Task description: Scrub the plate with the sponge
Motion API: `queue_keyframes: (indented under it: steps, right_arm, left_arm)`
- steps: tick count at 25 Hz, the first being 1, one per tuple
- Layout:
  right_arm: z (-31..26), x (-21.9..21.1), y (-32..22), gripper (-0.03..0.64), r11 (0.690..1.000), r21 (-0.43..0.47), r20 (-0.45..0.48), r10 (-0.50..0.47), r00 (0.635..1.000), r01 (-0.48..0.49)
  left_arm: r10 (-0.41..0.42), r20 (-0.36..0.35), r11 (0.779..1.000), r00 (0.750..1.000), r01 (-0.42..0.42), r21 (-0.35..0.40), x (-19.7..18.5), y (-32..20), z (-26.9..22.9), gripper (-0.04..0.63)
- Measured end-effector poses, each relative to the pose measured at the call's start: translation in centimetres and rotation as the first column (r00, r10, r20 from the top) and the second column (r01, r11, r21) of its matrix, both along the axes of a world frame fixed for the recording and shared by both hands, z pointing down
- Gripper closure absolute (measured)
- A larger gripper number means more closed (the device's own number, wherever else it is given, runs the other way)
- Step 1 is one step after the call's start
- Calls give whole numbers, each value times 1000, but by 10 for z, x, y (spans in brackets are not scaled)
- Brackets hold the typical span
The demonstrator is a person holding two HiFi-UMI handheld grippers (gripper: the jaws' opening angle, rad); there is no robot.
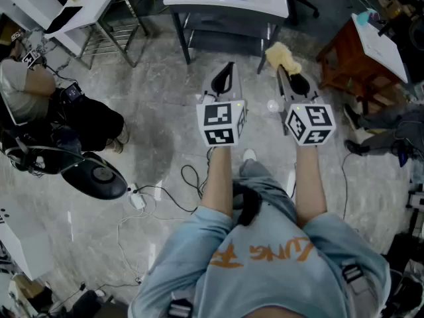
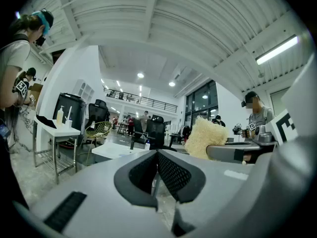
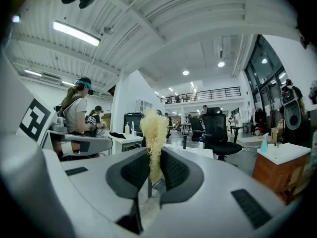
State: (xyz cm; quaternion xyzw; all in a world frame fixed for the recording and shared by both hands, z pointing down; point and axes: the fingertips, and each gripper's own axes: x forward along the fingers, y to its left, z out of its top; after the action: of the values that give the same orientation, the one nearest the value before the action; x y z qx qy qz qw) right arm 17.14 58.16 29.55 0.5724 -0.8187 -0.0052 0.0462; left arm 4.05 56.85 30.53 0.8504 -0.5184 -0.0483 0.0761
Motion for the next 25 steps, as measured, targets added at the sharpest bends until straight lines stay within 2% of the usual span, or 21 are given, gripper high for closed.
queue_keyframes:
  steps: [4, 10, 15, 19, 25]
  right_arm:
    - [-9, -3, 5, 568, 1000, 21, -9, -1, 1000, 1]
    - [-19, 8, 5, 568, 999, 25, 42, 39, 998, -40]
    - [-25, -5, -6, 568, 999, 30, 47, 17, 999, -18]
    - [-39, -19, -16, 568, 999, 49, 39, -7, 999, 5]
    - [-43, -32, -29, 568, 998, 59, 25, -22, 999, 20]
  left_arm:
    - [3, -12, 1000, 1000, -3, 7, -5, 3, -7, 598]
    - [3, -32, 1000, 999, -3, 6, -15, 3, -13, 598]
    - [-3, 42, 1000, 999, 4, -26, -54, -9, -1, 591]
    - [-24, -8, 999, 1000, 24, -26, -74, -16, -8, 589]
    - [-3, -2, 1000, 1000, 3, -7, -84, -28, -14, 589]
